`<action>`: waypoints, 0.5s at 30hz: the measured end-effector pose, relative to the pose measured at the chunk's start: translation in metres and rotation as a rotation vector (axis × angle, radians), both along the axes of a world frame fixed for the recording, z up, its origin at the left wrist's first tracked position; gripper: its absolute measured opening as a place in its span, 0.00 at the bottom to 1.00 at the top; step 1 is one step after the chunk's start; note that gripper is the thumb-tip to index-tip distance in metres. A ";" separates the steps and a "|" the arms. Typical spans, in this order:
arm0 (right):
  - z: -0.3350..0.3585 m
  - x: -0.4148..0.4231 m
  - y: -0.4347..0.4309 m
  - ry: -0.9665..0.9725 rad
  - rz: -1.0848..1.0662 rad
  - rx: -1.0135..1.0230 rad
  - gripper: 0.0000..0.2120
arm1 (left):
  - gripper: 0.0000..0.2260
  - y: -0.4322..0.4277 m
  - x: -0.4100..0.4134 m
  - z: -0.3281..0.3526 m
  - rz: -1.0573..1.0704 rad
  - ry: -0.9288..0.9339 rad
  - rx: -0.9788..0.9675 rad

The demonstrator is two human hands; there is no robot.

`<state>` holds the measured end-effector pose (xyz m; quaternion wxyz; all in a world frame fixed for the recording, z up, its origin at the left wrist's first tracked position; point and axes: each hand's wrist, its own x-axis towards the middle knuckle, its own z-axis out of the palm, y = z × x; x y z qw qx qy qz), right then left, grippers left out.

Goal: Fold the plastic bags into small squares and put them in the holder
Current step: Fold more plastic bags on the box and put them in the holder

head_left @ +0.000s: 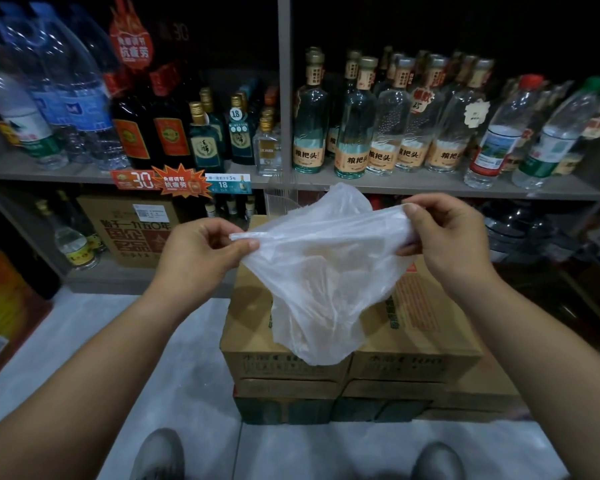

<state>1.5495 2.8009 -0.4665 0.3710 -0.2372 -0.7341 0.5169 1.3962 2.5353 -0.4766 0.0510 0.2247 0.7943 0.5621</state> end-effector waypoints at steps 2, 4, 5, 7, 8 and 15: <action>-0.001 -0.002 0.000 -0.032 -0.042 0.105 0.06 | 0.06 -0.002 0.001 -0.001 -0.002 0.176 -0.162; 0.000 -0.005 0.001 -0.041 -0.057 0.121 0.05 | 0.06 -0.003 0.005 0.000 -0.089 0.257 -0.189; 0.000 -0.007 0.001 -0.053 -0.057 0.122 0.05 | 0.06 -0.003 0.008 0.000 -0.155 0.241 -0.172; 0.000 -0.011 0.001 -0.060 -0.040 0.089 0.06 | 0.07 -0.002 0.015 0.001 -0.260 0.188 -0.183; 0.001 -0.013 0.000 -0.052 -0.024 0.054 0.08 | 0.09 -0.001 0.016 -0.001 -0.281 0.188 -0.220; 0.013 -0.005 -0.017 -0.028 0.041 0.134 0.19 | 0.02 0.004 0.014 -0.003 -0.089 0.136 -0.155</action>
